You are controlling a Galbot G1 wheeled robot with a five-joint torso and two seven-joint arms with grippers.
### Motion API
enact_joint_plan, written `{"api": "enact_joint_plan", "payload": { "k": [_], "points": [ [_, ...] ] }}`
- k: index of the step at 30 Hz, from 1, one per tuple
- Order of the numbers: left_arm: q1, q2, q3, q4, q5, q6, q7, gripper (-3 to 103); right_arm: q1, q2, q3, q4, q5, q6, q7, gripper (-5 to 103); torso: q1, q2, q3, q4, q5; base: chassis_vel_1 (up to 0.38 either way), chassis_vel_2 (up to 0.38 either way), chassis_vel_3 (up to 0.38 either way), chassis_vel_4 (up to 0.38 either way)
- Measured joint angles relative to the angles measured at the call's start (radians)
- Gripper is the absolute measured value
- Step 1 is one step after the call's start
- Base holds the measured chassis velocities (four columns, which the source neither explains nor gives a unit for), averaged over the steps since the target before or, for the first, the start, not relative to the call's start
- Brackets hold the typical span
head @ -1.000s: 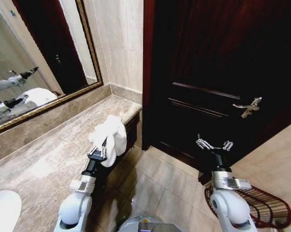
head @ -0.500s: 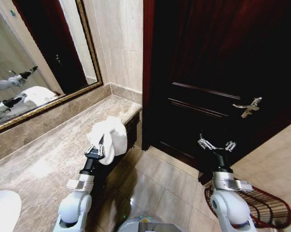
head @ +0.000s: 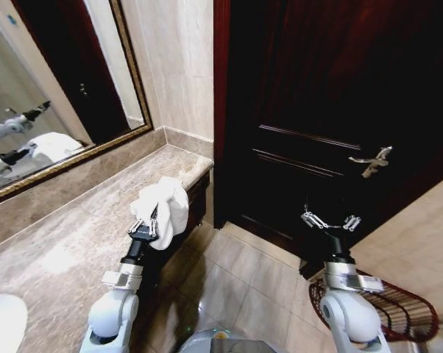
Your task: Discard the used towel into the hamper.
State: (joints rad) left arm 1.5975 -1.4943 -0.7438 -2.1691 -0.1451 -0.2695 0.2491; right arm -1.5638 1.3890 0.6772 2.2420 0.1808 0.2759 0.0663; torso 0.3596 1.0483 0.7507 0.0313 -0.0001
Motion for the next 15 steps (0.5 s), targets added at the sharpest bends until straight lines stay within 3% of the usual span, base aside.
{"api": "enact_joint_plan", "payload": {
  "k": [15],
  "points": [
    [0.003, 0.000, 0.006, -0.004, 0.002, 0.002, 0.011, 6, -0.003, 0.003, 0.000, -0.004, 0.002, 0.006, -0.002, 100, 0.000, 0.000, 0.000, -0.0003, 0.0000, -0.092, -0.097, -0.089, -0.089]
  ]
}}
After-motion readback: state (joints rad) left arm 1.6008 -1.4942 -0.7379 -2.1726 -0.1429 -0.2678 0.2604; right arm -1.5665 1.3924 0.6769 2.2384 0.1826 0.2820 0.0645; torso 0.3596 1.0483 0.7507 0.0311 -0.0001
